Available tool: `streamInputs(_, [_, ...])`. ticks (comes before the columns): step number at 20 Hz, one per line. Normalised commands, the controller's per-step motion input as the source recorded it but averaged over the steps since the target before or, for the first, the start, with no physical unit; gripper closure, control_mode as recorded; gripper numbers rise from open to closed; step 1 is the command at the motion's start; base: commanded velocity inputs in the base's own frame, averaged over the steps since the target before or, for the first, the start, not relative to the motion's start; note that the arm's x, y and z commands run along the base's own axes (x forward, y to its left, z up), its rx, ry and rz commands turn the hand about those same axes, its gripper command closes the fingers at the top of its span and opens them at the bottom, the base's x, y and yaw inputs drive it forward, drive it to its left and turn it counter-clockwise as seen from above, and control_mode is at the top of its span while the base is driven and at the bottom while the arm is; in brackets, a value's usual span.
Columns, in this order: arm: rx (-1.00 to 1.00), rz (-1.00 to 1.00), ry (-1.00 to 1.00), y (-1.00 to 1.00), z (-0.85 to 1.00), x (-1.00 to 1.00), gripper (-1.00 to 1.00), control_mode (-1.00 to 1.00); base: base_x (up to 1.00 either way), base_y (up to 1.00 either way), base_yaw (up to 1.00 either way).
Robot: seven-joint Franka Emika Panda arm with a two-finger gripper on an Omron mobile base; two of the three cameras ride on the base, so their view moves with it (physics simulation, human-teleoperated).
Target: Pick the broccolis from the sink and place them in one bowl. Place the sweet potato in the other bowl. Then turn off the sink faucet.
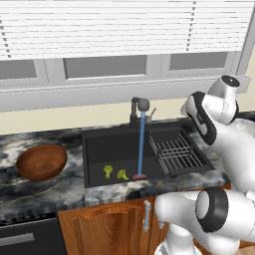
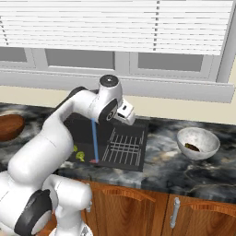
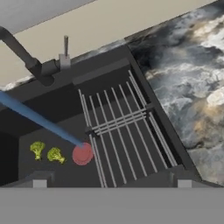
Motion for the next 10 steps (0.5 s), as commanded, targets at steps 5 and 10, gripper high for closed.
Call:
streamInputs(5, [-0.02, 0.03, 0.0, 0.71, 0.0, -0.32, -1.0, -1.0, 0.0, 0.0, 0.0])
streamInputs(10, [0.0, 0.1, 0.04, 0.55, 0.0, -0.09, -1.0, -1.0, 0.0, 0.0, 0.0])
